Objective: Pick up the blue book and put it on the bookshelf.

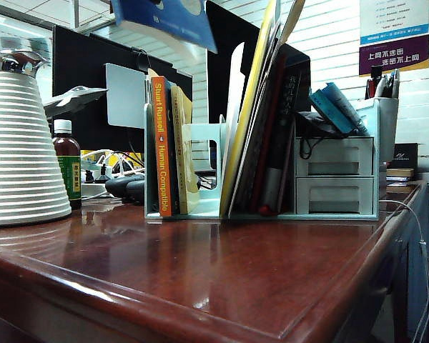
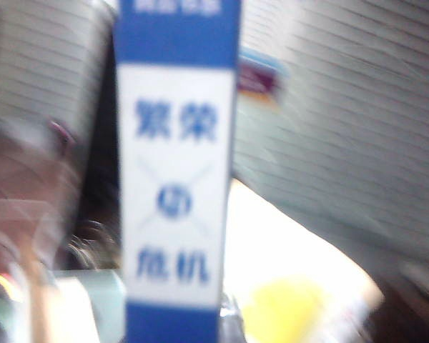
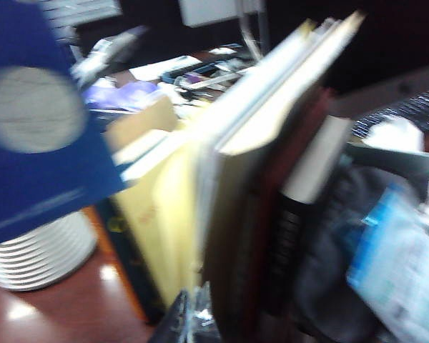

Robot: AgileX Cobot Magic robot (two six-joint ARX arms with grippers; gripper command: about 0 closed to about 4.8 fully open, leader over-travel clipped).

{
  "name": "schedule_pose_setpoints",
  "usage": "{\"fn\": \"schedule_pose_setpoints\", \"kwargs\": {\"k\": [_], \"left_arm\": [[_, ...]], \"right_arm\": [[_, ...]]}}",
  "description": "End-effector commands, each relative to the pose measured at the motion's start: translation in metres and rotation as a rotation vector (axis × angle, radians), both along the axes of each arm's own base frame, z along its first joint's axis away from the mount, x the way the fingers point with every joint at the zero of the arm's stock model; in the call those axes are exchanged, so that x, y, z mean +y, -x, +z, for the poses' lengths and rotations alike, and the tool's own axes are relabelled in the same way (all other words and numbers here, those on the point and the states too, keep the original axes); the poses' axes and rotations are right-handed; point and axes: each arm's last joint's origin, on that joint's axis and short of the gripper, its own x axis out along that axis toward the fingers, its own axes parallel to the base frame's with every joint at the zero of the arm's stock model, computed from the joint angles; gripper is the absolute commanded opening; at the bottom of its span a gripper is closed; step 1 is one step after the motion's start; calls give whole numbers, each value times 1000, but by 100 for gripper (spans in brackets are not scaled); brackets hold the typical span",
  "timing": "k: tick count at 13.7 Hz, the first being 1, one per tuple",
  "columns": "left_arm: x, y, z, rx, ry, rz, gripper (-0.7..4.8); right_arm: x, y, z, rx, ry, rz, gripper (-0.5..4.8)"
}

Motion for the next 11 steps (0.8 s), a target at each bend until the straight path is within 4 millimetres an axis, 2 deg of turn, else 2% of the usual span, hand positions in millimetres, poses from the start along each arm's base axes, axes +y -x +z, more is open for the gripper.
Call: {"fn": "schedule_pose_setpoints", "kwargs": {"k": [1, 7, 8, 11], "left_arm": [[-6, -1, 20, -241, 120, 100, -7], [-51, -42, 33, -286, -2, 169, -6], [-65, -58, 29, -250, 0, 270, -7], [-80, -79, 17, -205, -7, 309, -7]], "right_arm": [[0, 4, 4, -22, -10, 27, -1], [1, 4, 4, -11, -9, 75, -1], [1, 5, 4, -10, -10, 87, -1], [2, 5, 2, 3, -8, 124, -1]]}}
